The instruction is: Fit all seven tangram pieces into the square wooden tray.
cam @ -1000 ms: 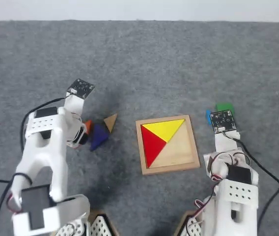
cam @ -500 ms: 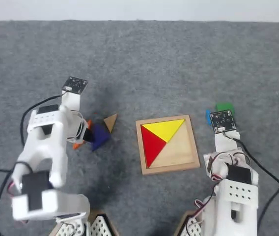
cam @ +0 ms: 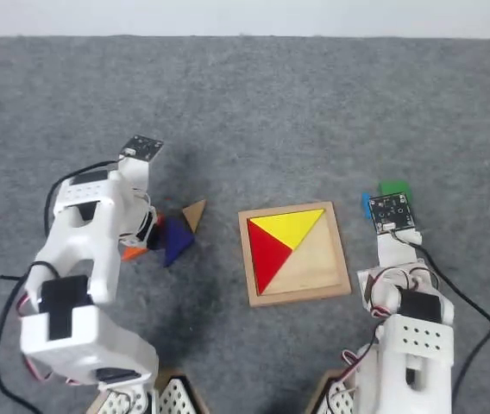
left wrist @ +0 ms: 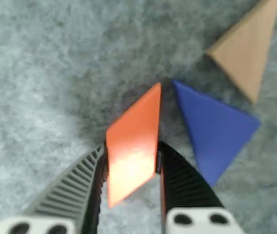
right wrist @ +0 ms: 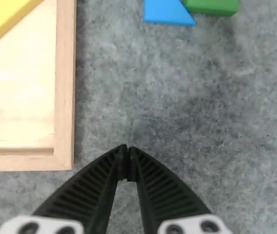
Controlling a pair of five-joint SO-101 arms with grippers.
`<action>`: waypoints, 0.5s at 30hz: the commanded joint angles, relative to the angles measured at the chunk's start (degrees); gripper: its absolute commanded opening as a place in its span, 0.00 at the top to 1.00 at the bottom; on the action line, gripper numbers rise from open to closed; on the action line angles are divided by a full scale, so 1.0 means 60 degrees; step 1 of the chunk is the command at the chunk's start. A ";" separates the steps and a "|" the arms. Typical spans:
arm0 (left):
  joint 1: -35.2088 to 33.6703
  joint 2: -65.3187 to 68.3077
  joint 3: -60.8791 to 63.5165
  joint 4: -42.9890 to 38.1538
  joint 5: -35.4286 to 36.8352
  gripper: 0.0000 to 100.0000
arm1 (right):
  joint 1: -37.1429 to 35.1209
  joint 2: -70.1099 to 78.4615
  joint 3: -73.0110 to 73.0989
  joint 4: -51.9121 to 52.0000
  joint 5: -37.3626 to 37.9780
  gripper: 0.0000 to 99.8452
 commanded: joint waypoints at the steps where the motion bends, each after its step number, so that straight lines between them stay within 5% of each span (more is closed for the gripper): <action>1: -0.0088 0.0015 -0.0564 0.0352 -0.0396 0.97 | 0.0066 -0.0286 -0.0073 -0.0198 -0.0015 0.99; 8: 0.0469 -0.0601 -0.1883 0.1744 -0.0190 0.97 | 0.0125 -0.0315 -0.0073 -0.0198 -0.0015 0.99; 15: 0.3971 -0.3179 -0.1971 0.2828 0.1788 0.97 | 0.0755 -0.0315 -0.0454 0.0066 0.0015 0.99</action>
